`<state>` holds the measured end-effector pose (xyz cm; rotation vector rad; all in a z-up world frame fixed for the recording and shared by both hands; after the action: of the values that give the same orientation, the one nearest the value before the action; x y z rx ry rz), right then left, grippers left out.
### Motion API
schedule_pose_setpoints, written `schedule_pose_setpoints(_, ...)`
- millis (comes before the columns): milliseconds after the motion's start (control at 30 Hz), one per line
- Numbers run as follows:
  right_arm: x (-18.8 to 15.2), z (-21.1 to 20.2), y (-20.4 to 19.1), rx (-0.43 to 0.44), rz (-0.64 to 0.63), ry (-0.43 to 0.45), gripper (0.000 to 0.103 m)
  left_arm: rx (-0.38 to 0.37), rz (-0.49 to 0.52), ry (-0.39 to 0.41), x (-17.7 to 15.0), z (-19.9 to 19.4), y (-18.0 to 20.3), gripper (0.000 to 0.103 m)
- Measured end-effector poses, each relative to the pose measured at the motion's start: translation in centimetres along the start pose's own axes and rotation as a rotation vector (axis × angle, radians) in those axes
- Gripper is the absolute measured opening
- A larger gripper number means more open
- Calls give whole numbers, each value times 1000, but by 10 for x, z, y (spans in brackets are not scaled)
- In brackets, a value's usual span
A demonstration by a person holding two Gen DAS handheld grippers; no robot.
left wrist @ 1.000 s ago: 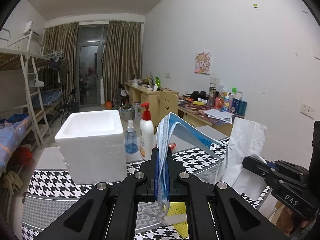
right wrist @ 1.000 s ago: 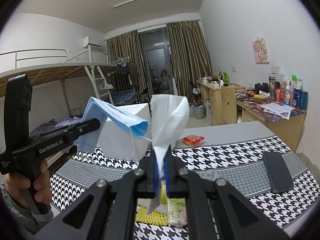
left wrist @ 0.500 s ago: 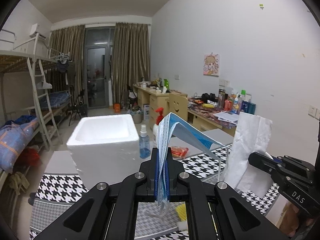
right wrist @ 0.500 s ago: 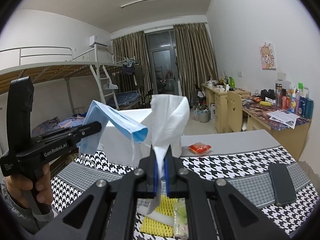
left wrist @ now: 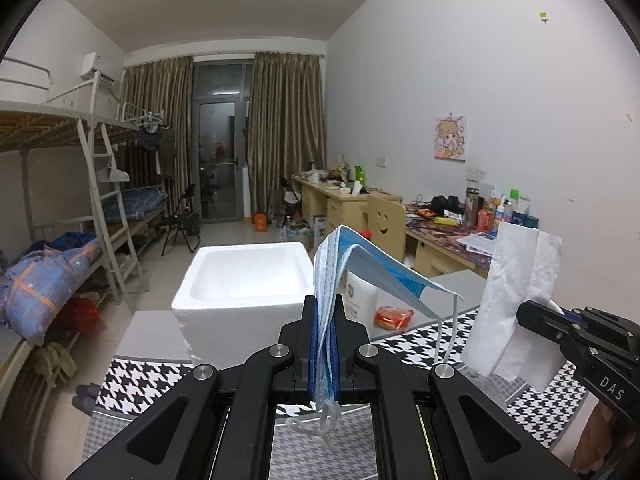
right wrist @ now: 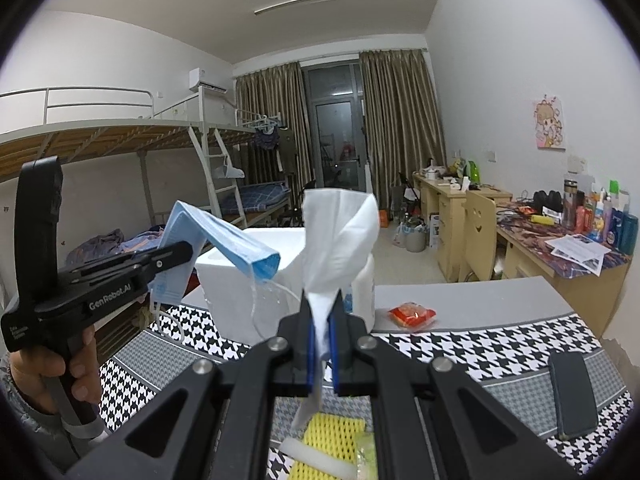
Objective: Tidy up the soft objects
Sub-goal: 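Carry the mask and tissue with both grippers toward the white foam box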
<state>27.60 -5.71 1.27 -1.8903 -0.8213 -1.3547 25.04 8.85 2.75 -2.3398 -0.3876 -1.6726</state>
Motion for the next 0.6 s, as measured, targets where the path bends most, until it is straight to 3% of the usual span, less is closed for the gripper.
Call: schedule_pose_setpoints(600,19,30,-17,43,-48,-20,9,89,3,26,16,14,-23,6)
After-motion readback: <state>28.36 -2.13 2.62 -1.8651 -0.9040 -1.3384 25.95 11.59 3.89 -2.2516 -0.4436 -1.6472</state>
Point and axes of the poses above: each gripper's, at about its wrist camera, not at the fingertips, and z roughly the way its jaws point, y to its right, x to its top, the point moved 9 cm from there along z, roughly the way its jaws point, and after that the axes turned 12 degrees about x, right-handed, at the moved point
